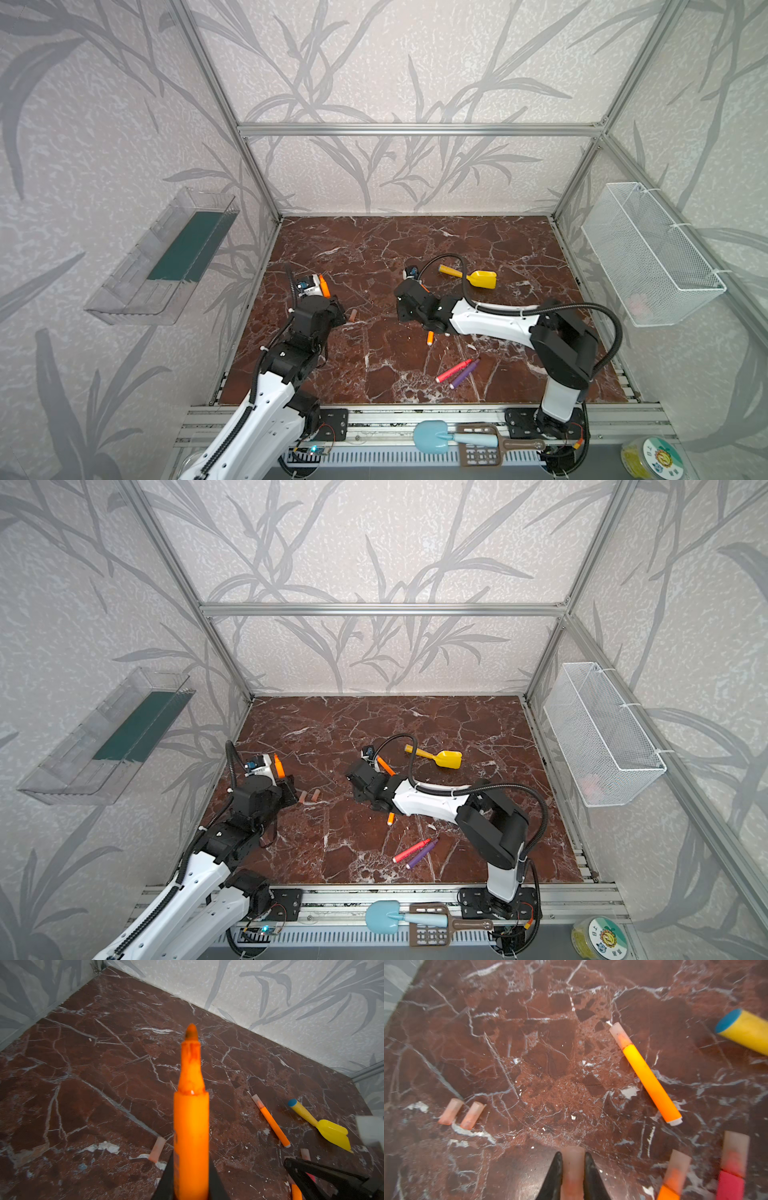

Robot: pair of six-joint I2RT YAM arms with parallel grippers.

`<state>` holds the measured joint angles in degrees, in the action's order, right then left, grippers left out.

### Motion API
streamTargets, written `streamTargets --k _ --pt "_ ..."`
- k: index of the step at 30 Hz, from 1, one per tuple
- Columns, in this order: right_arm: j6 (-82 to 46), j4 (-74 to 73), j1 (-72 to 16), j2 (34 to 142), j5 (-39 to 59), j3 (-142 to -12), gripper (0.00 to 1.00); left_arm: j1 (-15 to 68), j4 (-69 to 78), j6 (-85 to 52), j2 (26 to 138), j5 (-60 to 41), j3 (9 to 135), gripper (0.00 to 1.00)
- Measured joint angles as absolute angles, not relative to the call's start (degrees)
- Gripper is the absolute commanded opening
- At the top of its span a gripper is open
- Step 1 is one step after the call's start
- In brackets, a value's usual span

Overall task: Insert the pens into the pen caps
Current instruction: 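Lift the pink cap with the right gripper and bring it toward the left gripper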

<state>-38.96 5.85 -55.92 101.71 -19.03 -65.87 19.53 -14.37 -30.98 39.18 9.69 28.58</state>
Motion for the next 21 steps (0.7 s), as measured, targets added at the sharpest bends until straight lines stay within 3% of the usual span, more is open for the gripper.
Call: streamTargets --k 7,14,21 --pt "-40.9 -3.4 -53.8 82.5 -16.3 -50.2 0.17 23.7 -10.0 -35.1 41.6 -1.9 28.6 0.00" --pt "-43.5 -9.0 -50.9 64.5 -14.8 -37.6 0.17 43.0 2.7 -44.7 41.6 -4.3 21.6 0.00" --pt "-48.5 -14.6 -45.7 51.2 -12.4 -25.6 0.17 65.8 16.7 -45.5 49.1 4.9 17.3 0.00"
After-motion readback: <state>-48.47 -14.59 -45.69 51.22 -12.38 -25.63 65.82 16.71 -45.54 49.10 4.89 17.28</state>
